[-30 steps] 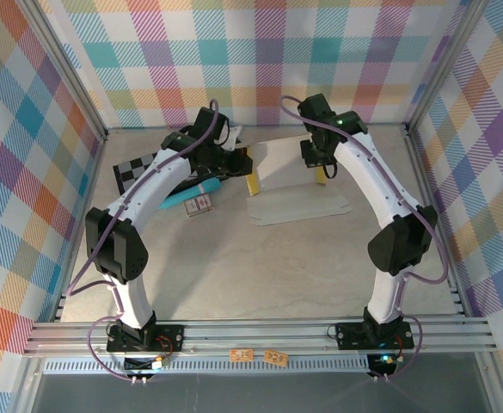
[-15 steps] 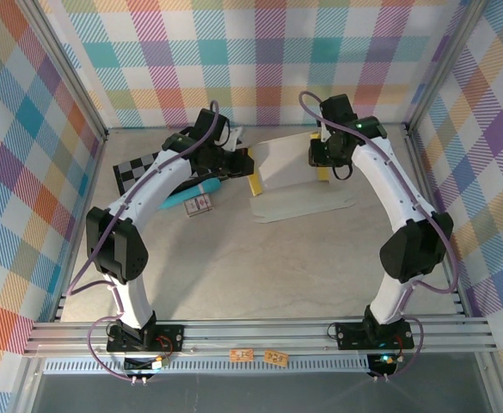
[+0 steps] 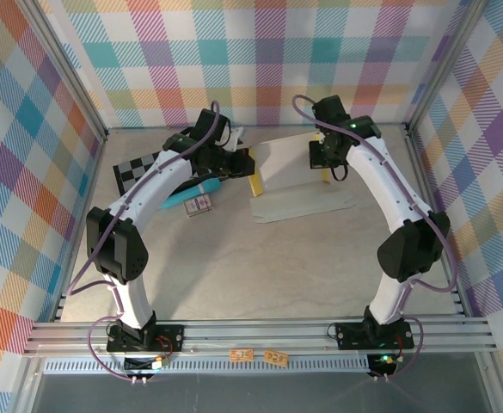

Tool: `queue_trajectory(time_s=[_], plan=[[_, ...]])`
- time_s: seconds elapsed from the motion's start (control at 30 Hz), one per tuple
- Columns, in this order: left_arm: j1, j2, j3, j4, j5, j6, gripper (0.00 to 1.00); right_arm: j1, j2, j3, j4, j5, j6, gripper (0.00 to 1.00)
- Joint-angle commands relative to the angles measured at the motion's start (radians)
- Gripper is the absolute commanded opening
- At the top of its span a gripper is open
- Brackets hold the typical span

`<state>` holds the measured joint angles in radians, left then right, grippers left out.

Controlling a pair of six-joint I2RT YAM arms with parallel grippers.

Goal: Fold the paper box

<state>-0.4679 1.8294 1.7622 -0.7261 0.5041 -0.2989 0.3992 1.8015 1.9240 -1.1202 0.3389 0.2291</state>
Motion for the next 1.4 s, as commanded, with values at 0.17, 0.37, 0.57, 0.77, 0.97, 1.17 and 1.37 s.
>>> queue_trajectory(time_s=[0.17,0.37,0.57,0.77,0.97,1.17,1.37], plan=[[-0.011,-0.057,0.017,0.053,0.044,-0.017,0.0,0.088,0.127,0.152,-0.266,0.483,0.156,0.0],[-0.012,-0.051,0.026,0.046,0.043,-0.018,0.0,0.151,0.169,0.205,-0.32,0.631,0.165,0.0],[-0.017,-0.046,0.036,0.045,0.045,-0.018,0.0,0.171,0.199,0.218,-0.364,0.706,0.188,0.0],[-0.018,-0.042,0.037,0.05,0.05,-0.021,0.0,0.179,0.203,0.213,-0.341,0.733,0.156,0.0],[-0.02,-0.04,0.041,0.048,0.05,-0.023,0.0,0.181,0.208,0.216,-0.302,0.762,0.089,0.0],[-0.027,-0.034,0.048,0.05,0.047,-0.025,0.0,0.189,0.212,0.213,-0.272,0.779,0.049,0.0],[-0.035,-0.022,0.061,0.051,0.04,-0.032,0.0,0.22,0.218,0.21,-0.248,0.803,0.029,0.0]])
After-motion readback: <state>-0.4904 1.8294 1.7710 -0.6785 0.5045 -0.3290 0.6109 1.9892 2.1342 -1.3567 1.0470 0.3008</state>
